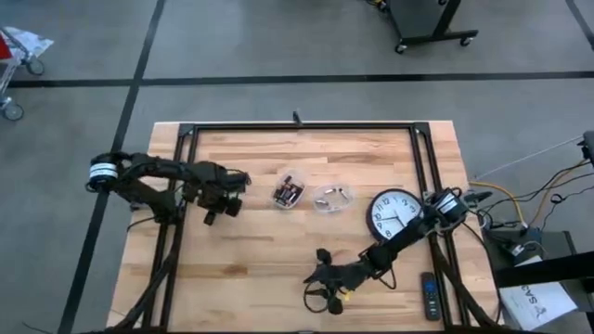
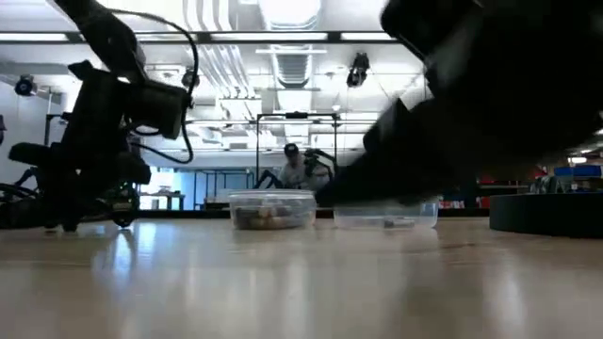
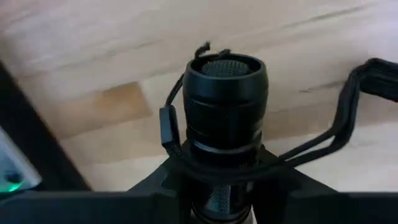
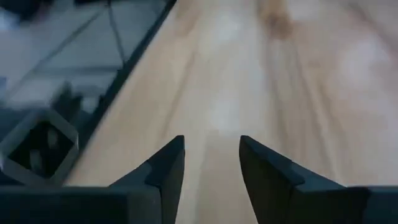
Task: Insert battery
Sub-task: Close the black flashlight cover, then adjust the clock
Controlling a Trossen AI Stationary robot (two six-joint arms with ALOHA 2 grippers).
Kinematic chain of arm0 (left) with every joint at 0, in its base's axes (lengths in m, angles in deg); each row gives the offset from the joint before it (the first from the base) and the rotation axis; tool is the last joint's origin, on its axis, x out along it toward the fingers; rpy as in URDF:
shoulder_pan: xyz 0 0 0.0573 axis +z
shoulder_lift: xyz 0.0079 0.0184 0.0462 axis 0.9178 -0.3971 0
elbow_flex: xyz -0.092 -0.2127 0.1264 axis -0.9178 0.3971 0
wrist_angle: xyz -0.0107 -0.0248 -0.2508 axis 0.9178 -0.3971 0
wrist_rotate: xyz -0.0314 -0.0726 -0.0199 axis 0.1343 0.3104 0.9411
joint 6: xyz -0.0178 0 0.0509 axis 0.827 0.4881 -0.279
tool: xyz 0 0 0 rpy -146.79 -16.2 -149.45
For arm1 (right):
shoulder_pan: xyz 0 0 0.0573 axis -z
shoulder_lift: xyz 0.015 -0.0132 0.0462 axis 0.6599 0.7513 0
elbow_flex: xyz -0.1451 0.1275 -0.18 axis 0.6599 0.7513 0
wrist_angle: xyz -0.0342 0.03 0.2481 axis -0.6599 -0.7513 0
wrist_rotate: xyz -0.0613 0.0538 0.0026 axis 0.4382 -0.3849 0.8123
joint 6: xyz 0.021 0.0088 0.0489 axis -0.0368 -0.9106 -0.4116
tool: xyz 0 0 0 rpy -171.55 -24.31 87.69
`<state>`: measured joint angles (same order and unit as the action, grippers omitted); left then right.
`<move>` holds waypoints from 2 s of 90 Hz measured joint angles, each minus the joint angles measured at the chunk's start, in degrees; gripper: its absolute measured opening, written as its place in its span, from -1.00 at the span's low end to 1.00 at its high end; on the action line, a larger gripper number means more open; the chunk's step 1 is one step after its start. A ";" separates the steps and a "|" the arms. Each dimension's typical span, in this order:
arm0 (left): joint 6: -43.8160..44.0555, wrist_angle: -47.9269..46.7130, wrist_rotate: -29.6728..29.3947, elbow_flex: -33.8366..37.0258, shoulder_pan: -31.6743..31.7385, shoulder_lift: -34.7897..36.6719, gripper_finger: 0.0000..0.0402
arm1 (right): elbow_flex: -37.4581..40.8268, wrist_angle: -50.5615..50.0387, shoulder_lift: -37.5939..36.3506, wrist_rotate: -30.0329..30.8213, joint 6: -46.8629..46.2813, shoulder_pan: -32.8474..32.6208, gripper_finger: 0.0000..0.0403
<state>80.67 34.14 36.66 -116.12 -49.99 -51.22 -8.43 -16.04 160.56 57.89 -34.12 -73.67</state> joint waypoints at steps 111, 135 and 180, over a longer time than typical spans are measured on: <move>-7.47 -0.31 3.60 -9.87 0.52 -3.75 -0.73 | 2.78 1.72 3.03 -8.13 -0.75 5.04 -0.93; -4.62 -14.26 4.21 -9.55 0.40 -5.94 -0.91 | 3.34 1.41 2.91 -10.00 -0.84 5.91 -0.97; -1.41 5.93 1.16 -9.71 -11.41 -4.66 -1.00 | 3.43 0.99 2.82 -9.95 -2.87 5.81 -0.98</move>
<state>79.26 40.07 37.82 -125.83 -61.41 -55.88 -5.00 -15.05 163.38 47.94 -36.99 -67.86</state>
